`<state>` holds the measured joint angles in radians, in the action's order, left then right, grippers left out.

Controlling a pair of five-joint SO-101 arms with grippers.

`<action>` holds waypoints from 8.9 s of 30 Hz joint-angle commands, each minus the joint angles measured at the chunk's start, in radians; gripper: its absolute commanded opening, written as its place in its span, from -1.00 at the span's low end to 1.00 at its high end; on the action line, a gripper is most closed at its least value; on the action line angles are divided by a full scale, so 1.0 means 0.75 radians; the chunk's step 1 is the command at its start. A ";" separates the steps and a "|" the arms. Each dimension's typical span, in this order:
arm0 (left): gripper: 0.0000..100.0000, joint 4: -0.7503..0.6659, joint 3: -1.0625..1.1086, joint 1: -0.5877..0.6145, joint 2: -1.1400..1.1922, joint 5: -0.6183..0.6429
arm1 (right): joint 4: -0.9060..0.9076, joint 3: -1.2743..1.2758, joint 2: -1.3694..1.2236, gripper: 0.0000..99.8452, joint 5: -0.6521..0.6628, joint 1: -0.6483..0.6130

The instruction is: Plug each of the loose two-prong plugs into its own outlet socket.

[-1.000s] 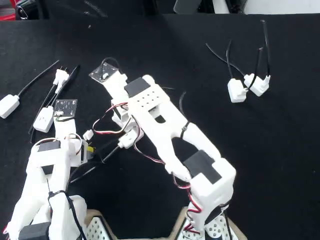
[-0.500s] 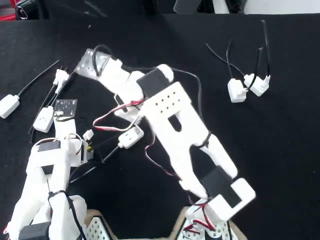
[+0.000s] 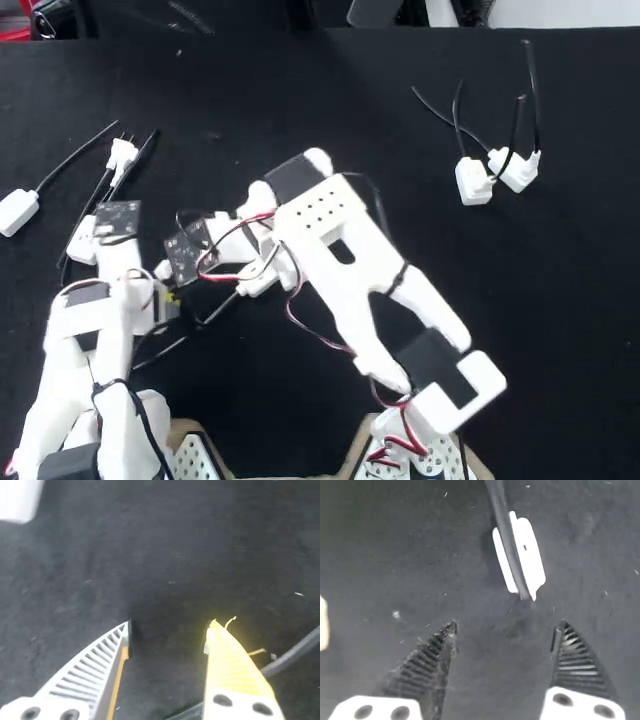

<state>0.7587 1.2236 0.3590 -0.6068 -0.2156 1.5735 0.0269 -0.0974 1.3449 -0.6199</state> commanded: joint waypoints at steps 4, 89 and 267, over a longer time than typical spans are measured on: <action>-0.52 -0.002 -0.101 0.259 -0.016 0.158 | -0.178 0.005 -0.130 -0.26 0.025 -0.023; -0.52 -0.012 -0.124 0.287 -0.004 0.250 | 0.266 -2.217 -1.042 -0.50 -1.819 0.779; -0.55 0.239 -0.392 -0.015 0.192 -0.395 | -1.491 1.386 0.750 -0.50 -2.050 0.323</action>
<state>0.9628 0.9383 0.2808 -0.4534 -0.4503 0.4795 1.1040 0.4258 -0.1834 -0.3744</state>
